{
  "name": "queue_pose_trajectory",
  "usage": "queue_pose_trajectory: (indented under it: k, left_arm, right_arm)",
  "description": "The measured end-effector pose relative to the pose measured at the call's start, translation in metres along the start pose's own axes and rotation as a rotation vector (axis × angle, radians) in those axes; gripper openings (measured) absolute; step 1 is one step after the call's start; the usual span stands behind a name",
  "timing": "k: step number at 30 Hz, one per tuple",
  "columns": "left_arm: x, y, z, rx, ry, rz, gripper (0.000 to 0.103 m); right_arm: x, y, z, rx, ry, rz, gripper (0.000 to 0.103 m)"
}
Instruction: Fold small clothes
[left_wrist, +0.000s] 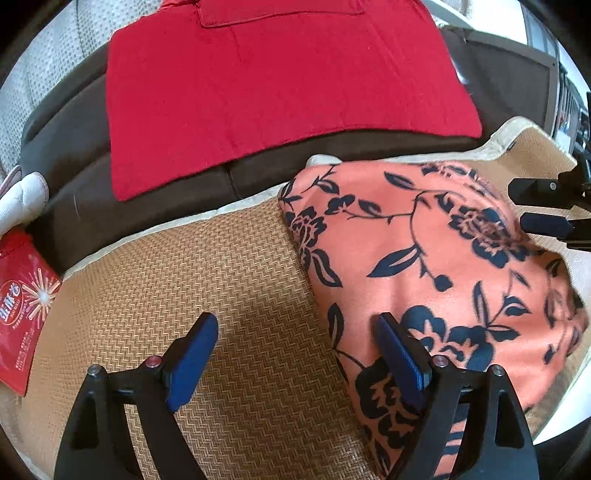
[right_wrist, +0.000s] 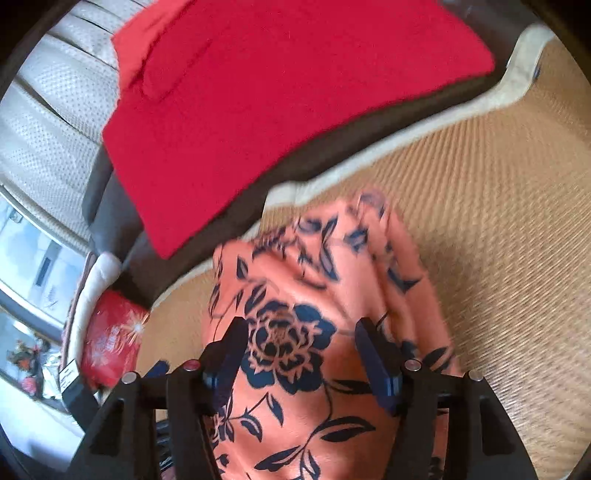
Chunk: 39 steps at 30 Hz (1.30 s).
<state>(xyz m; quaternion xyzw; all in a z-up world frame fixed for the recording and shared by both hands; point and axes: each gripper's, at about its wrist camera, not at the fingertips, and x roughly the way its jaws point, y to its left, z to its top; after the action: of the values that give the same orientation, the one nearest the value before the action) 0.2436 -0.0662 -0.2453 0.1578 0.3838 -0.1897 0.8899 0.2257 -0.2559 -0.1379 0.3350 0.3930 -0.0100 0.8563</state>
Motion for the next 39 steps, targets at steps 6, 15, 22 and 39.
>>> queue_pose_trajectory:
  k: [6,15,22,39]
  left_arm:
    - [-0.02,-0.001,0.001,-0.008,-0.071,0.038,0.087]
    - [-0.029,-0.017,0.008,-0.016,-0.095,0.026,0.087]
    - [-0.03,-0.022,0.01,-0.024,-0.091,0.018,0.087]
    - [-0.024,-0.03,0.014,-0.04,-0.072,0.005,0.087]
  right_arm:
    - [-0.028,-0.013,-0.004,0.004,-0.065,0.02,0.065]
    - [-0.05,-0.042,0.004,0.041,-0.11,0.013,0.065]
    - [-0.049,-0.054,0.005,0.065,-0.098,0.015,0.065]
    - [-0.053,-0.065,0.002,0.095,-0.089,0.017,0.065]
